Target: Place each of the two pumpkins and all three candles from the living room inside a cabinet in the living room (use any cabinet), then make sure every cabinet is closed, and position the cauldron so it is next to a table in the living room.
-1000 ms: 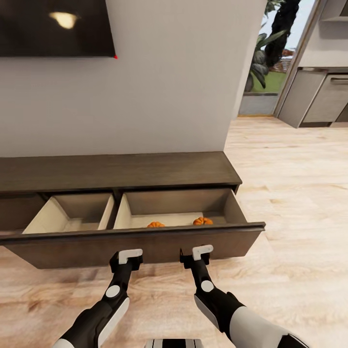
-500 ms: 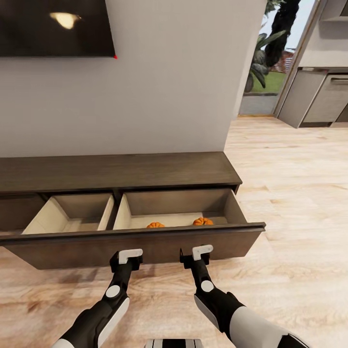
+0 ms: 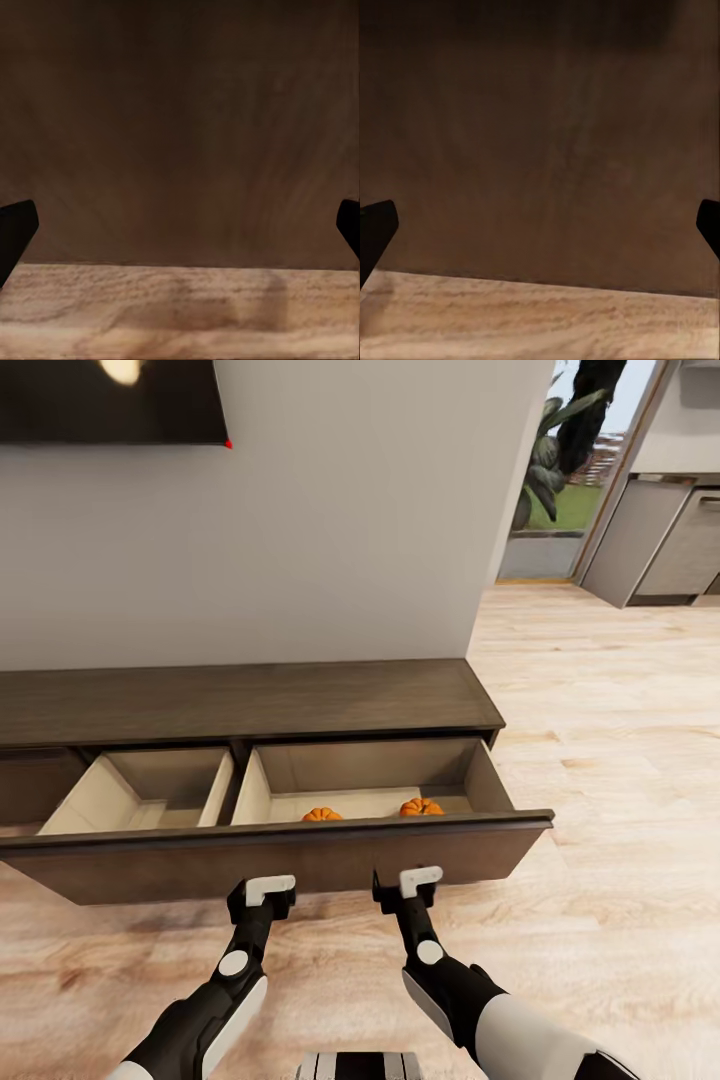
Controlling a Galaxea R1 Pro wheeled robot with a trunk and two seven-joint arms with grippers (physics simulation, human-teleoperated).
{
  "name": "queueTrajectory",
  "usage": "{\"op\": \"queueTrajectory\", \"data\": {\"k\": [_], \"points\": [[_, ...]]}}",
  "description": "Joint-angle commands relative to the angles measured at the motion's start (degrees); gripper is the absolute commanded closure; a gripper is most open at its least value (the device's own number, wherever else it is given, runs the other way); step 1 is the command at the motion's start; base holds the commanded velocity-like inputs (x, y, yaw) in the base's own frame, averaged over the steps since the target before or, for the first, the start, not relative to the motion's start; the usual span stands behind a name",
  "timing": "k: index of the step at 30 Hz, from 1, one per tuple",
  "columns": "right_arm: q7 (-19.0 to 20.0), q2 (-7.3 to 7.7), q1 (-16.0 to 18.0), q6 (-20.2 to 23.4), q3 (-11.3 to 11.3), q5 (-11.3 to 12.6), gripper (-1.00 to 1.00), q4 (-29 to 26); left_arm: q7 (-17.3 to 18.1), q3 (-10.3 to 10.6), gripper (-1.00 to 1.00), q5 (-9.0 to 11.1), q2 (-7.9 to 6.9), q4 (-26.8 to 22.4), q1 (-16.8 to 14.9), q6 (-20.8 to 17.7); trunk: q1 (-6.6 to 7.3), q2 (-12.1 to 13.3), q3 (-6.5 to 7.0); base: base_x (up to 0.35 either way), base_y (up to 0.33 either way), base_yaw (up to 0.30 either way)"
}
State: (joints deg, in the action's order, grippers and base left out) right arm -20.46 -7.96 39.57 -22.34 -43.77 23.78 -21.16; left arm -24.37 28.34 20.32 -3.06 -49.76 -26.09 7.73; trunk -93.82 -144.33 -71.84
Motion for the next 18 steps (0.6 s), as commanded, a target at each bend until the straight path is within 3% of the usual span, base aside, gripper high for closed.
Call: {"op": "queueTrajectory", "data": {"k": [1, 10, 13, 15, 18], "points": [[-0.35, 0.03, 0.07, -1.12, -0.47, 0.49, -1.00, 0.16, -0.42, 0.41, -1.00, 0.60, -0.09, 0.00, -0.08, 0.36, -0.01, -0.04, -0.27, 0.000, 0.000, 0.000], [-0.30, 0.05, 0.07, -4.23, -0.43, 0.50, -1.00, 1.58, -0.35, 0.47, -1.00, 0.54, -0.10, 0.44, -0.02, 0.56, -0.24, -0.16, -2.26, 0.000, 0.000, 0.000], [-0.34, 0.14, 0.07, -5.12, -0.44, 0.53, -1.00, 1.64, -0.38, 0.56, -1.00, -1.40, -0.10, 0.51, -0.01, 0.69, -0.24, -0.16, -2.26, 0.000, 0.000, 0.000], [-0.36, 0.25, 0.07, -5.69, -0.42, 0.55, -1.00, 1.63, -0.40, 0.58, -1.00, -3.65, -0.10, 0.56, 0.07, 0.75, -0.29, -0.18, -2.71, 0.000, 0.000, 0.000], [-0.37, 0.23, 0.07, -5.99, -0.35, 0.56, -1.00, 1.51, -0.41, 0.57, -1.00, -5.26, -0.10, 0.60, 0.37, 0.80, -0.37, -0.22, -3.37, 0.000, 0.000, 0.000]]}}
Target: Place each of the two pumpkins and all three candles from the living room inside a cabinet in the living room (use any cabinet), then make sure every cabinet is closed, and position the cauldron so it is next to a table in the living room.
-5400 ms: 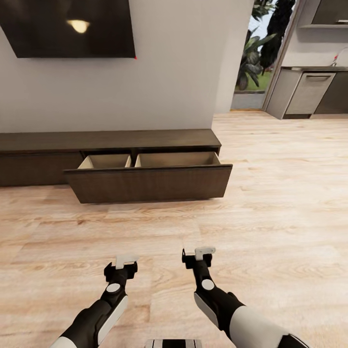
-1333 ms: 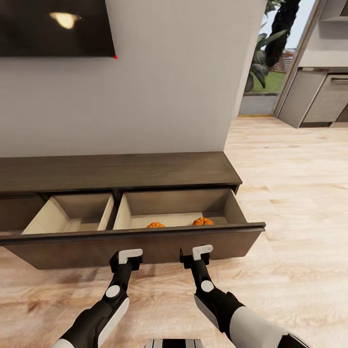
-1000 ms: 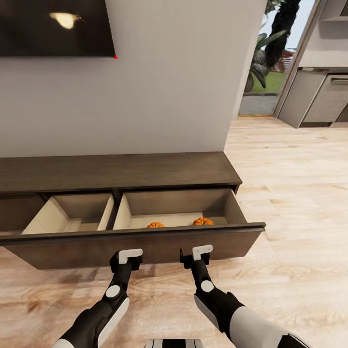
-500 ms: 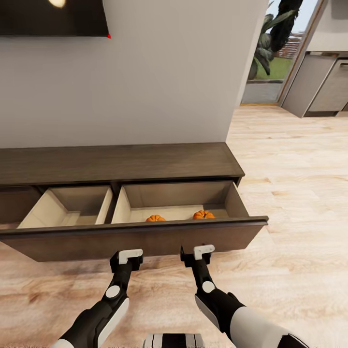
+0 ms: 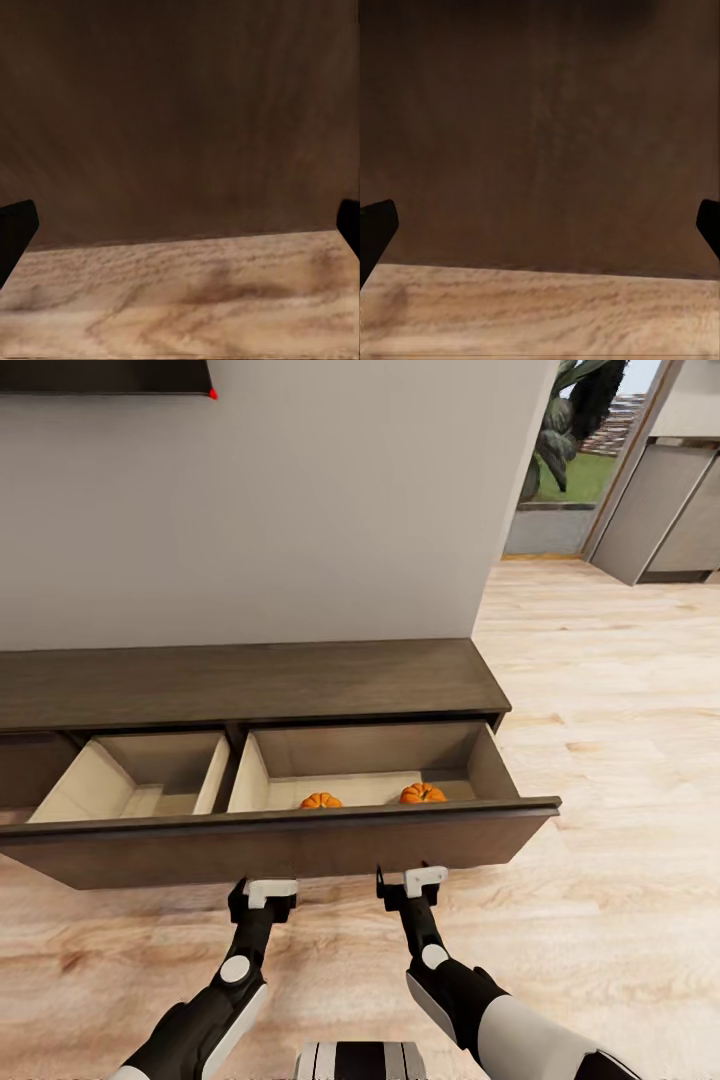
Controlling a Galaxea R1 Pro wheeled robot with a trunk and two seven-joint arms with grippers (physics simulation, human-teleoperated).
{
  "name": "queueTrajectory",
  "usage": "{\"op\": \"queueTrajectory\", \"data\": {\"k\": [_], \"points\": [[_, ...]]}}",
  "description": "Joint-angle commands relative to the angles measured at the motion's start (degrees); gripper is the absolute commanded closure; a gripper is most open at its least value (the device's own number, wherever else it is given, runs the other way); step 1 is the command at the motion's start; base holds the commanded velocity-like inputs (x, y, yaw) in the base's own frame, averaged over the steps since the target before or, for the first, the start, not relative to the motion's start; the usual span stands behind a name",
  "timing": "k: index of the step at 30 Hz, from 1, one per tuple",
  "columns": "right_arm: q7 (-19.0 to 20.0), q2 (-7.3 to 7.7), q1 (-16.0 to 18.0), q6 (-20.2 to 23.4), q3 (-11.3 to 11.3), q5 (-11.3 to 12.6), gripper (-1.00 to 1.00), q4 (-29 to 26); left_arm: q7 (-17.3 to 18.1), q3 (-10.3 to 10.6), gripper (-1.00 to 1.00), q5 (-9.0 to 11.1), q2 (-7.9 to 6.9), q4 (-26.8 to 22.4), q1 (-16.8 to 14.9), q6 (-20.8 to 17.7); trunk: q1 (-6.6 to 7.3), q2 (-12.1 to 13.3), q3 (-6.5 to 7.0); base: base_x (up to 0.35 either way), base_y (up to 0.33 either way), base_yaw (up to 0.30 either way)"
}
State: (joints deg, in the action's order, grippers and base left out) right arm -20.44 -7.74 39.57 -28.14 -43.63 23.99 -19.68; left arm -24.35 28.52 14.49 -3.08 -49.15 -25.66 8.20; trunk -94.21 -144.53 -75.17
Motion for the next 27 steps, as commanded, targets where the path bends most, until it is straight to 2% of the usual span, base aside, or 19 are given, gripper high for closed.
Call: {"op": "queueTrajectory", "data": {"k": [1, 7, 15, 24, 27], "points": [[-0.39, 0.01, 0.06, -0.25, -0.49, 0.35, -1.00, -0.04, -0.43, 0.40, -1.00, 0.28, -0.09, 0.01, 0.08, 0.53, -0.01, -0.03, -0.27, 0.000, 0.000, 0.000], [-0.44, 0.08, 0.06, -0.47, -0.34, 0.39, -1.00, -0.32, -0.36, 0.40, -1.00, -0.32, -0.09, 0.02, 0.47, 3.26, -0.17, -0.11, -1.60, 0.000, 0.000, 0.000], [-0.64, 0.01, 0.06, -5.08, -0.40, 0.42, -1.00, 0.04, -0.43, 0.40, -1.00, -0.27, -0.01, 0.00, 0.52, 3.74, -0.17, -0.11, -1.60, 0.000, 0.000, 0.000], [-0.67, -0.10, 0.06, -5.52, -0.40, 0.40, -1.00, 0.16, -0.56, 0.57, -1.00, -0.41, -0.08, -0.01, 0.68, 3.88, -0.17, -0.11, -1.60, 0.000, 0.000, 0.000], [-0.66, -0.09, 0.06, -5.52, -0.40, 0.43, -1.00, 0.29, -0.66, 0.57, -1.00, -0.48, -0.08, -0.59, 1.98, 4.73, -0.17, -0.11, -1.60, 0.000, 0.000, 0.000]]}}
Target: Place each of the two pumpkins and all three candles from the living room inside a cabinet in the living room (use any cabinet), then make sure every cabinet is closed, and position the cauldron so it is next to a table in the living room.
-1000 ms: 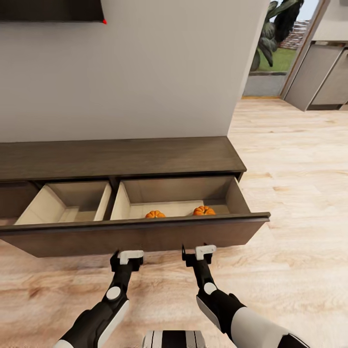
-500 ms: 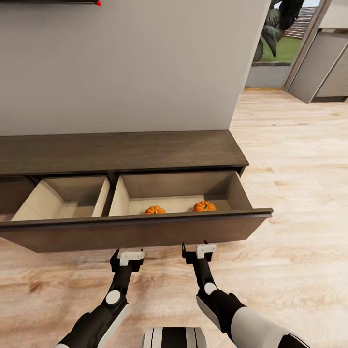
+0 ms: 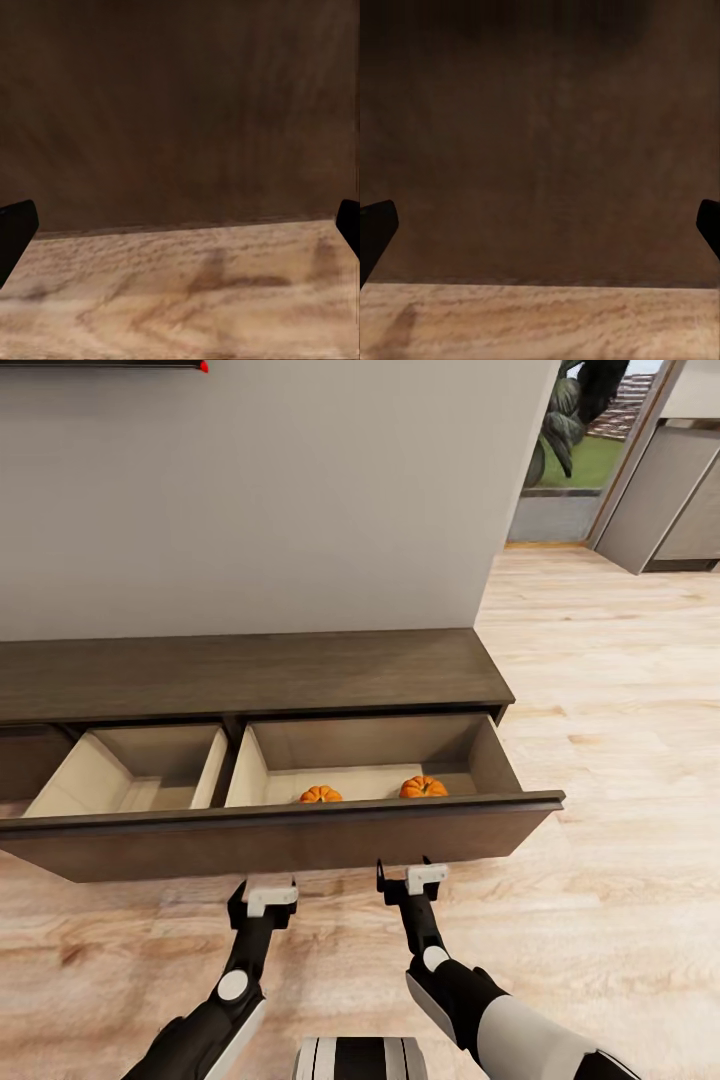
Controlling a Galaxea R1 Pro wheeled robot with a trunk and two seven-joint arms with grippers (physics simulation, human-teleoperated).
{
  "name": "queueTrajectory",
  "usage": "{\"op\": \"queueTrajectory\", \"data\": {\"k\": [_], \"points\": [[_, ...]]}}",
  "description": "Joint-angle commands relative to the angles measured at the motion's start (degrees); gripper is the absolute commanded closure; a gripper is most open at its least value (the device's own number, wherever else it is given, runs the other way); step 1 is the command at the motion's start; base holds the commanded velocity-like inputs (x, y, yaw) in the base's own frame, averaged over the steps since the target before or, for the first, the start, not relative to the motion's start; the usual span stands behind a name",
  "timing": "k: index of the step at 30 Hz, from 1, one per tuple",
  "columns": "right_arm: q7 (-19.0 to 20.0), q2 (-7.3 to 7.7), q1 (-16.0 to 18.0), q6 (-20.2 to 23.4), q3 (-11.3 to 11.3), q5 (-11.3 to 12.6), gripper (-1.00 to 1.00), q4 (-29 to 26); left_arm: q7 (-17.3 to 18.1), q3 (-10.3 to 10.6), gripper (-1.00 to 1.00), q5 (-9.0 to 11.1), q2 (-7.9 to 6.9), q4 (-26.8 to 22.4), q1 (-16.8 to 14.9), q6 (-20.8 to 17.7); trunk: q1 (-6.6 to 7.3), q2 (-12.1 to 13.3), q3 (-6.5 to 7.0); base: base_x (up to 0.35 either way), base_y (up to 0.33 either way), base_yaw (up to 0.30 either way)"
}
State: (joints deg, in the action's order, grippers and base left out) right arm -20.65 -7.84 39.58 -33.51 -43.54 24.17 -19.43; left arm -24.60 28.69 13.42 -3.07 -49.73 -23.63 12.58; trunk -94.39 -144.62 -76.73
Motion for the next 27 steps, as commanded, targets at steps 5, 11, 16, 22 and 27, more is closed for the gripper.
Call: {"op": "queueTrajectory", "data": {"k": [5, 11, 16, 22, 27], "points": [[-0.46, 0.02, 0.06, -0.16, -0.48, 0.27, -1.00, 0.09, -0.78, 0.40, -1.00, 0.55, -0.15, -1.22, 1.82, 5.20, 0.01, -0.02, -0.04, 0.000, 0.000, 0.000], [-0.53, 0.02, 0.06, -0.08, -0.41, 0.27, -1.00, 0.10, -1.04, 0.32, -1.00, 0.60, -0.73, -1.47, 2.18, 6.35, 0.01, -0.02, -0.04, 0.000, 0.000, 0.000], [-0.47, 0.02, 0.06, -0.07, -0.41, 0.27, -1.00, 0.15, -1.06, 0.08, -1.00, 0.63, -0.79, -1.51, 2.20, 6.40, 0.01, -0.02, -0.04, 0.000, 0.000, 0.000], [-0.39, 0.00, 0.06, 0.17, -0.49, 0.12, -1.00, 0.21, -0.77, -0.39, -1.00, 0.76, -0.74, -1.79, 2.19, 6.26, 0.01, -0.02, -0.04, 0.058, 0.000, 0.000], [-0.36, 0.02, 0.06, 0.30, -0.49, 0.10, -1.00, 0.35, -1.01, -0.62, -1.00, 1.15, -0.79, -2.27, 2.18, 6.24, 0.01, -0.02, -0.04, 0.034, 0.000, 0.000]]}}
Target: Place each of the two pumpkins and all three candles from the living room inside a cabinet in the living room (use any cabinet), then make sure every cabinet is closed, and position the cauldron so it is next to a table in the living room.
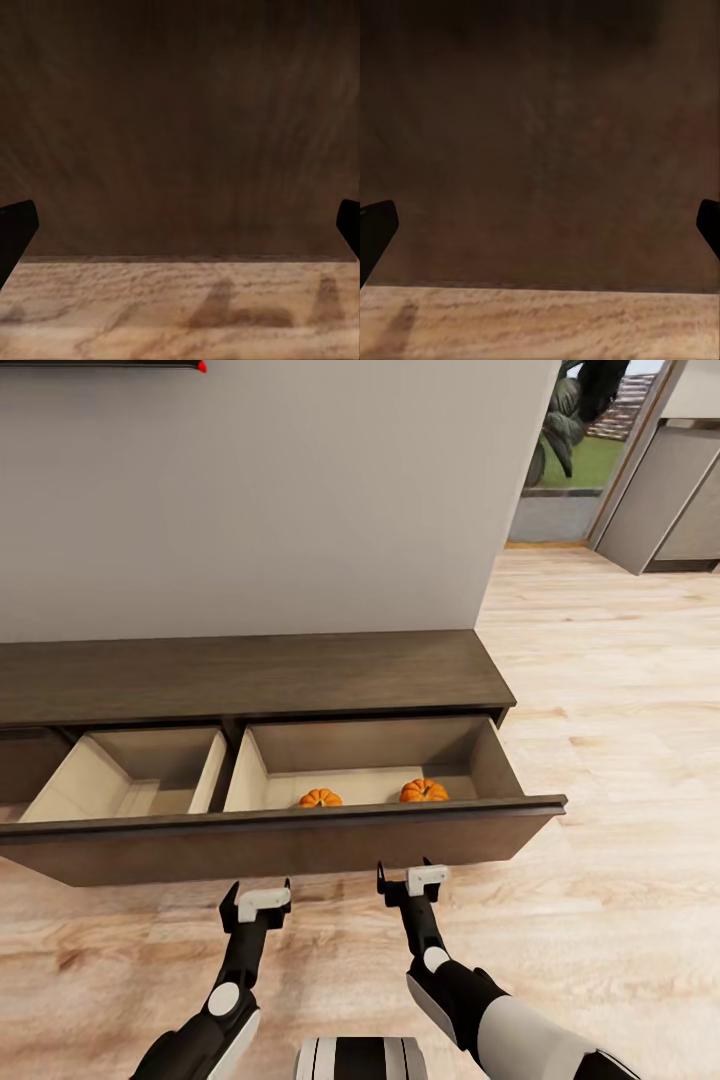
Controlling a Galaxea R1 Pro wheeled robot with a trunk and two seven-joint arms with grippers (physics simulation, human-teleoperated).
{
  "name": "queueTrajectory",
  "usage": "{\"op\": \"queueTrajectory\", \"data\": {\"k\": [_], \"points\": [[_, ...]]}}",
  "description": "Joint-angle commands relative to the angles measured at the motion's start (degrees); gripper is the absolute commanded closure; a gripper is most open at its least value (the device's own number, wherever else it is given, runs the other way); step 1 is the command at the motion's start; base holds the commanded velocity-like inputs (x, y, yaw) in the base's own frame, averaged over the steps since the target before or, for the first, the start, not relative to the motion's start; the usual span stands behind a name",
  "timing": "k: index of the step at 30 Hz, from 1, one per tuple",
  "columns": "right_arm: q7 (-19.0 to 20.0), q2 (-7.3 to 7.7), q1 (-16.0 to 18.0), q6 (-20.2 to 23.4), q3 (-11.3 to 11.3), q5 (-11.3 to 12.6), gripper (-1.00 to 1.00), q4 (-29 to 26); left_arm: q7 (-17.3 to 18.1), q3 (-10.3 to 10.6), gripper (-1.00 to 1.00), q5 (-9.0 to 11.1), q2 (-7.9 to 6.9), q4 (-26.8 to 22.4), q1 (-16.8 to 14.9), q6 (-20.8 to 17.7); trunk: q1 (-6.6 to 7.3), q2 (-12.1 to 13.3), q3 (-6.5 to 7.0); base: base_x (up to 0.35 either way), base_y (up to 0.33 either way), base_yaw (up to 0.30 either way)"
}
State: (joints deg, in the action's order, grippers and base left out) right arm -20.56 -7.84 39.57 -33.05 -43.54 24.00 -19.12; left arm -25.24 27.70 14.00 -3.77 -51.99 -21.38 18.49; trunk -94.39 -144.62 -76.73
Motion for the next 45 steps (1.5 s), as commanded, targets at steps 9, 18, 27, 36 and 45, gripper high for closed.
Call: {"op": "queueTrajectory", "data": {"k": [9, 18, 27, 36, 45], "points": [[-0.36, 0.01, 0.07, -0.18, -0.57, 0.25, -1.00, 2.43, -0.42, 0.15, -1.00, 0.74, -0.09, -0.16, -0.06, 0.28, 0.01, -0.02, -0.04, 0.034, 0.000, 0.000], [4.03, -0.07, 0.07, -0.23, -0.47, 0.41, -1.00, 4.97, -0.59, -0.18, -1.00, 0.68, -0.09, -0.13, -0.06, 0.40, 0.01, -0.02, -0.04, 0.115, 0.000, 0.000], [4.80, -0.19, 0.07, -0.26, -0.49, 0.43, -1.00, 5.22, -0.52, -0.35, -1.00, 0.68, -0.09, -0.13, -0.06, 0.32, 0.01, -0.02, -0.04, 0.021, 0.000, 0.000], [4.83, -0.17, 0.07, -0.26, -0.49, 0.47, -1.00, 5.23, -0.51, -0.32, -1.00, 0.63, -0.09, -0.13, -0.06, 0.39, 0.01, -0.02, -0.04, 0.155, 0.000, 0.000], [4.83, -0.09, 0.07, -0.26, -0.41, 0.52, -1.00, 5.23, -0.43, -0.28, -1.00, 0.35, -0.09, -0.13, -0.06, 0.43, 0.01, -0.02, -0.04, 0.079, 0.000, 0.000]]}}
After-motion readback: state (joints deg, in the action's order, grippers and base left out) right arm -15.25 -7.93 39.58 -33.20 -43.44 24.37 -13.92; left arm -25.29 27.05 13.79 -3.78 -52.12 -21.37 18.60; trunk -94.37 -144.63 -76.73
